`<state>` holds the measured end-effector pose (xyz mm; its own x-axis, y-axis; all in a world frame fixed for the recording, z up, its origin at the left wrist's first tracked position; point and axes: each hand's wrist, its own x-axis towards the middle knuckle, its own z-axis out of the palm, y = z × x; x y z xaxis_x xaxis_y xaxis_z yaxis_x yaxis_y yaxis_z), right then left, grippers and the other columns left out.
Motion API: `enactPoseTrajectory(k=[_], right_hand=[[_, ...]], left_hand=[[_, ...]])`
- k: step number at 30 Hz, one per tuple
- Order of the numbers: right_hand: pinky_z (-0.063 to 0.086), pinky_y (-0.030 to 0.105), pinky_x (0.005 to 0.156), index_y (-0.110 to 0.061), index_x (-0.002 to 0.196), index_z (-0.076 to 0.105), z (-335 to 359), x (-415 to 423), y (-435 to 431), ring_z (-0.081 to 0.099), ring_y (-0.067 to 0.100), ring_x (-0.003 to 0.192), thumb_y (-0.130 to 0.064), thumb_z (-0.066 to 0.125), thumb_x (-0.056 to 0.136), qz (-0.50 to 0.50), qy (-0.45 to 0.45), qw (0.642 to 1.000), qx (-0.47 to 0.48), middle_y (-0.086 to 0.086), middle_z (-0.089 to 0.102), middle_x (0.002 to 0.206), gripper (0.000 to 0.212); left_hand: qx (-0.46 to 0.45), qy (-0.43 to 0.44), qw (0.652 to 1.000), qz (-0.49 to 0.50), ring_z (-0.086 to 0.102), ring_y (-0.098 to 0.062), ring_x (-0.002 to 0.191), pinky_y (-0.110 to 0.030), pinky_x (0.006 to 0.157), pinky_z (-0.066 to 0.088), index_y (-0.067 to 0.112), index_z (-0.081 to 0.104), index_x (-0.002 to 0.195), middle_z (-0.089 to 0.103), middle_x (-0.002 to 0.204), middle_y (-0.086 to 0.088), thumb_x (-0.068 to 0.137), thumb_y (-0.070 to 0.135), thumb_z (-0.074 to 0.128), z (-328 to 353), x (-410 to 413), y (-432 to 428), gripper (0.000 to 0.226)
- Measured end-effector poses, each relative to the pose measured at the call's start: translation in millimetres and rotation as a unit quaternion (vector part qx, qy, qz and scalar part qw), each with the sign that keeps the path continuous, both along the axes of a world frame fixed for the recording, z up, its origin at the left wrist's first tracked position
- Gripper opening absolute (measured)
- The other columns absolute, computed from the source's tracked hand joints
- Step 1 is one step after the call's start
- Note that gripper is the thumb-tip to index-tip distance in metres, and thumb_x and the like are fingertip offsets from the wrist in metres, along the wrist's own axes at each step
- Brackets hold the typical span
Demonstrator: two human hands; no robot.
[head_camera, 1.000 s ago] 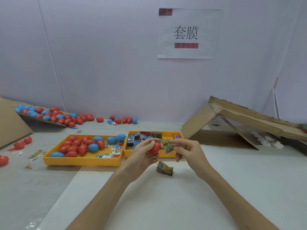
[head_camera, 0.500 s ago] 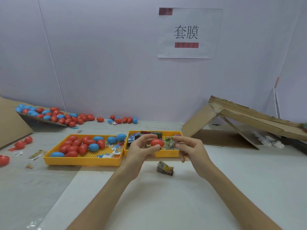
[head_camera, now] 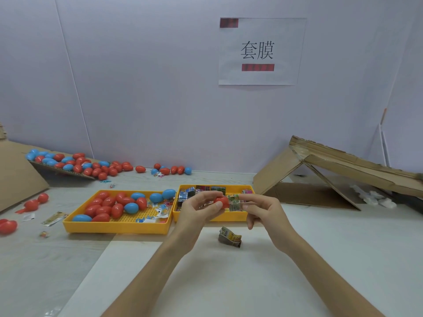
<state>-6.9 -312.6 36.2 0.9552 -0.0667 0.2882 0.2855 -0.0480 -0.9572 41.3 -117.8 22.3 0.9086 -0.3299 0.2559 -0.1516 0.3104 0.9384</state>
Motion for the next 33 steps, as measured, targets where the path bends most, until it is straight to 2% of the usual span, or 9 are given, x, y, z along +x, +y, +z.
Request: enactPoseTrajectory(k=[3,8,15,20,26,30,33], right_hand=[[0.051,0.025,0.055,-0.032,0.090,0.082,0.2,0.6,0.2,0.056,0.020,0.045,0.005,0.059,0.094,-0.005,-0.002,1.000,0.000,0.015,0.071,0.072,0.044],[0.053,0.026,0.057,-0.035,0.088,0.082,1.2,-0.2,1.3,0.064,0.023,0.050,0.005,0.058,0.094,-0.008,0.000,1.000,0.004,0.008,0.077,0.085,0.048],[0.056,0.028,0.061,-0.034,0.090,0.082,3.1,-0.4,1.2,0.069,0.025,0.056,0.002,0.059,0.094,0.009,0.016,1.000,0.012,0.006,0.078,0.096,0.043],[0.053,0.026,0.061,-0.032,0.091,0.082,2.9,-0.9,1.5,0.070,0.026,0.060,0.000,0.060,0.094,0.009,0.020,1.000,0.014,0.010,0.078,0.095,0.040],[0.052,0.025,0.060,-0.032,0.094,0.082,0.7,-0.1,1.3,0.071,0.024,0.063,-0.002,0.060,0.096,0.012,0.021,1.000,-0.002,0.009,0.077,0.091,0.037],[0.053,0.027,0.062,-0.025,0.103,0.075,-4.2,1.1,3.2,0.071,0.026,0.060,-0.006,0.063,0.097,-0.031,-0.033,0.997,-0.066,0.005,0.077,0.082,0.023],[0.057,0.031,0.064,-0.021,0.101,0.073,-6.7,1.7,4.4,0.070,0.027,0.056,-0.005,0.065,0.095,-0.055,-0.072,0.991,-0.094,0.006,0.078,0.081,0.019]], left_hand=[[-0.012,0.005,1.000,0.005,0.071,-0.023,0.107,-0.029,0.084,0.059,0.008,0.074,0.110,0.076,0.106,-0.007,0.090,0.000,0.069,-0.4,1.0,0.2,0.022],[-0.028,0.017,0.999,0.015,0.073,-0.021,0.102,-0.025,0.079,0.059,0.009,0.073,0.108,0.076,0.102,-0.005,0.089,0.000,0.070,1.0,3.1,1.3,0.021],[-0.018,0.003,1.000,0.013,0.072,-0.023,0.104,-0.028,0.083,0.058,0.006,0.073,0.109,0.076,0.104,-0.007,0.086,-0.001,0.073,-2.1,3.1,0.3,0.024],[-0.004,0.002,1.000,0.015,0.072,-0.022,0.105,-0.028,0.082,0.059,0.011,0.073,0.110,0.076,0.104,-0.001,0.084,0.000,0.076,-2.2,2.9,0.5,0.029],[0.009,-0.007,1.000,0.015,0.071,-0.027,0.106,-0.037,0.092,0.058,0.006,0.073,0.109,0.075,0.107,-0.010,0.083,-0.001,0.076,-3.0,3.5,1.3,0.027],[0.010,-0.009,1.000,0.005,0.072,-0.027,0.104,-0.033,0.088,0.058,0.005,0.073,0.109,0.076,0.104,-0.008,0.084,-0.001,0.075,-4.0,2.6,0.6,0.026],[0.017,-0.015,1.000,-0.001,0.072,-0.024,0.102,-0.031,0.086,0.059,0.005,0.072,0.109,0.076,0.103,-0.007,0.085,0.001,0.076,-2.9,0.5,-0.6,0.025]])
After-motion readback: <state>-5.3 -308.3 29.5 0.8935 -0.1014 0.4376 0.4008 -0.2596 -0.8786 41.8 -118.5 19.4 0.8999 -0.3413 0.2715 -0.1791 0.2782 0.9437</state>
